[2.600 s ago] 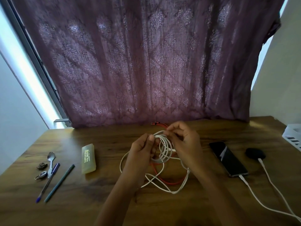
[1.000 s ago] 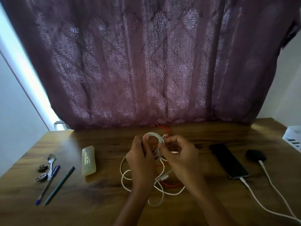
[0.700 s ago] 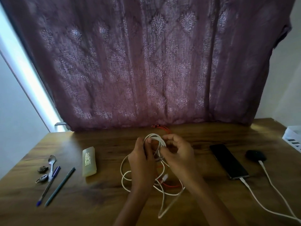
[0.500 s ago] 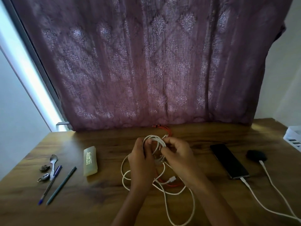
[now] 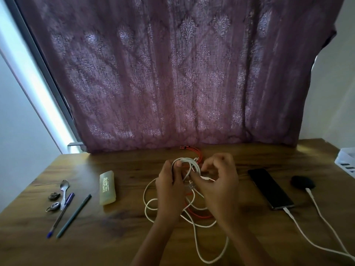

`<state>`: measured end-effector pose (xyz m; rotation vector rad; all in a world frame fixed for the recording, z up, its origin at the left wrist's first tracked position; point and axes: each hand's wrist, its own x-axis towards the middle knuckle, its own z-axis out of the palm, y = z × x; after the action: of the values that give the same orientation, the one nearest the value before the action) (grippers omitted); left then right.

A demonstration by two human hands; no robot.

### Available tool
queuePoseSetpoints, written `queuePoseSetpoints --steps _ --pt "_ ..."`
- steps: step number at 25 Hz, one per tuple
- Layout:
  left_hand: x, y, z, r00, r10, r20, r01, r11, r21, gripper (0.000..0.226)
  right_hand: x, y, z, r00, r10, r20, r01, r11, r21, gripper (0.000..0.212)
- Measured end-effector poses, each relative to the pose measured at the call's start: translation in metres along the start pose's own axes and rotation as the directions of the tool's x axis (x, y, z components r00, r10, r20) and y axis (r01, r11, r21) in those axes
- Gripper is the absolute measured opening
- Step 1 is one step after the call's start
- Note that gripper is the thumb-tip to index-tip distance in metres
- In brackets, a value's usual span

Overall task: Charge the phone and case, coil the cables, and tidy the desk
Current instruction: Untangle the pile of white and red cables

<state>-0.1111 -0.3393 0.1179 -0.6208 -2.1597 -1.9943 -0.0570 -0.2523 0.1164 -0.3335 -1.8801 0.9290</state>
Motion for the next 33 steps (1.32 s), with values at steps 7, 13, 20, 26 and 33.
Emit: queuePoseSetpoints --steps 7,13,20,26,33 --pt "-0.005 0.005 0.004 0.988 0.082 -0.132 -0.075 0.996 0.056 0.029 -0.011 -0.008 0.001 0.956 0.187 0.227 -0.199 0.980 0.028 0.009" --pt "-0.006 -0.004 0.000 0.996 0.082 -0.042 -0.080 0.996 0.039 0.024 0.004 -0.019 -0.009 0.676 0.568 0.469 -0.718 0.651 0.247 0.006" --pt "0.003 -0.013 -0.012 0.996 0.069 -0.064 -0.060 0.990 0.125 0.030 0.021 -0.013 -0.025 0.364 0.477 0.800 -0.922 0.066 0.380 0.012" --pt "0.005 -0.020 -0.017 0.979 0.039 -0.201 -0.008 0.989 0.151 0.028 0.021 -0.022 -0.036 0.523 0.477 0.706 -0.818 0.515 0.257 0.028" --pt "0.006 -0.023 -0.009 0.986 0.062 -0.156 -0.047 0.994 0.097 0.026 -0.002 -0.026 -0.004 0.655 0.460 0.600 -0.726 0.605 0.329 0.016"
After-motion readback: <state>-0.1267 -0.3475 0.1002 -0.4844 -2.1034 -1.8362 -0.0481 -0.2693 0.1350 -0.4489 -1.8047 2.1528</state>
